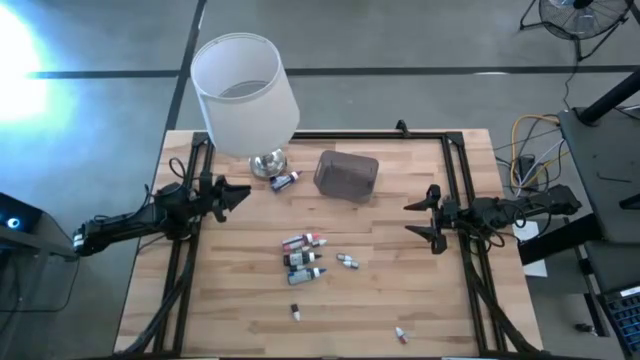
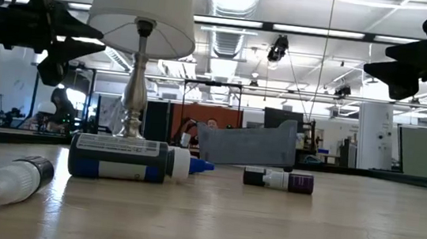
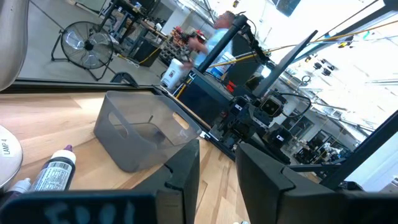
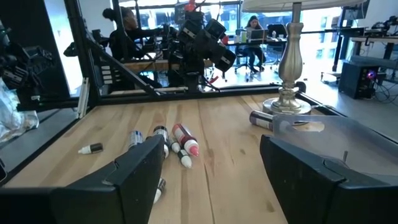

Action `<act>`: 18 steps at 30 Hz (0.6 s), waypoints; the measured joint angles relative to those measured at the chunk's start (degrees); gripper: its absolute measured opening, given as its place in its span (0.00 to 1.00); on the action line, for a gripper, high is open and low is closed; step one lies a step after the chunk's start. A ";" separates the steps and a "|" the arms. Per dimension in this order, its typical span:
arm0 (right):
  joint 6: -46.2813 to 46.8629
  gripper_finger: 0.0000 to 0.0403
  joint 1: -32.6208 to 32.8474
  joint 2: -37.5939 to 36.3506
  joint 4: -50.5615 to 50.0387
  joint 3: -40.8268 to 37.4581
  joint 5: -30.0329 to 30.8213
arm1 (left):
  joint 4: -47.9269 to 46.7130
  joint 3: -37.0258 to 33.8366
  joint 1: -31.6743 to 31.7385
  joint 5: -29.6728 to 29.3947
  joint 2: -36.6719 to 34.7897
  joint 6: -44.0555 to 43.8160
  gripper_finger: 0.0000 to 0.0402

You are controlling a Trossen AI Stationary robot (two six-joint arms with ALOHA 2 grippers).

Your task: Pick & Place food coloring

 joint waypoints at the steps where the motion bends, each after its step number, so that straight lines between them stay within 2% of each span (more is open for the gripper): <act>1: 0.19 0.65 -0.01 0.00 -0.02 0.00 0.00 | 0.00 0.00 0.02 -0.02 0.00 0.00 0.21; 9: 0.13 0.63 -0.02 -0.01 -0.02 0.00 0.00 | 0.00 0.00 0.00 0.00 0.00 0.00 0.21; 18: -0.08 0.65 0.00 0.00 -0.02 0.00 0.00 | 0.02 -0.02 0.01 -0.01 0.00 0.00 0.21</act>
